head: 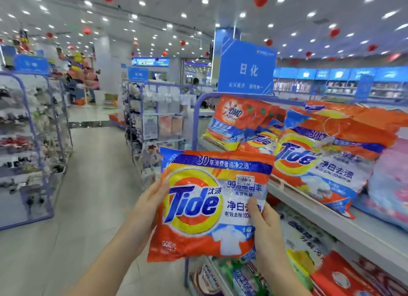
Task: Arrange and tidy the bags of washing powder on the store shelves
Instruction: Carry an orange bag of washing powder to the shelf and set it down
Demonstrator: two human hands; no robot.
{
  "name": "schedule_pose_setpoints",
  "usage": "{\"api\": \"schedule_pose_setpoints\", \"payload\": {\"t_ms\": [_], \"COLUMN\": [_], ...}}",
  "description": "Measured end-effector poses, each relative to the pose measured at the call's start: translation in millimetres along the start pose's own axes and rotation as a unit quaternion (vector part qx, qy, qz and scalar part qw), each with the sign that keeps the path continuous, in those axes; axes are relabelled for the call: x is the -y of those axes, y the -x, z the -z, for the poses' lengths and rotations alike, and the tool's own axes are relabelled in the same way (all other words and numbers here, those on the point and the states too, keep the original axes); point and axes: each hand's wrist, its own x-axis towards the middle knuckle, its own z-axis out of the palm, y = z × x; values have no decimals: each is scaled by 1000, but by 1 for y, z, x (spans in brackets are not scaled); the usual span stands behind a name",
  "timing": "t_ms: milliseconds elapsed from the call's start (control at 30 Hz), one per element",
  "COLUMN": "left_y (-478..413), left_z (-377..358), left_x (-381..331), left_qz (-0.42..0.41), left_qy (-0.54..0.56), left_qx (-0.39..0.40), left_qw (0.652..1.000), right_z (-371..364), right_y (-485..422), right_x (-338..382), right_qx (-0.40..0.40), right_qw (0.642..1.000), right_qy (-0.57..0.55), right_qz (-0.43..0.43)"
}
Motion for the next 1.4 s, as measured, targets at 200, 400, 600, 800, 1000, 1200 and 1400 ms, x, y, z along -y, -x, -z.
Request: {"api": "schedule_pose_setpoints", "payload": {"t_ms": [200, 400, 600, 800, 1000, 1200, 1400], "left_y": [-119, -245, -352, -419, -440, -439, -433], "left_z": [-20, -57, -91, -138, -169, -176, -151], "left_x": [19, 24, 30, 42, 63, 84, 101], "left_qz": [-39, -47, -55, -24, 23, -92, -316], "left_qy": [-79, -74, -103, -121, -91, -191, -209], "left_qx": [35, 76, 133, 271, 302, 301, 312], "left_qw": [996, 993, 984, 955, 949, 930, 871], "right_z": [-2, 9, 19, 34, 19, 12, 17], "right_y": [-94, -206, -279, -311, -324, -334, -334], "right_x": [-14, -16, -14, -9, -32, -59, -66], "right_qx": [-91, -142, -237, -365, -454, -491, -504], "right_qw": [995, 985, 951, 883, 784, 695, 458], "right_qy": [21, 81, 167, 254, 393, 511, 729], "right_qz": [46, 60, 104, 152, 158, 123, 75]}}
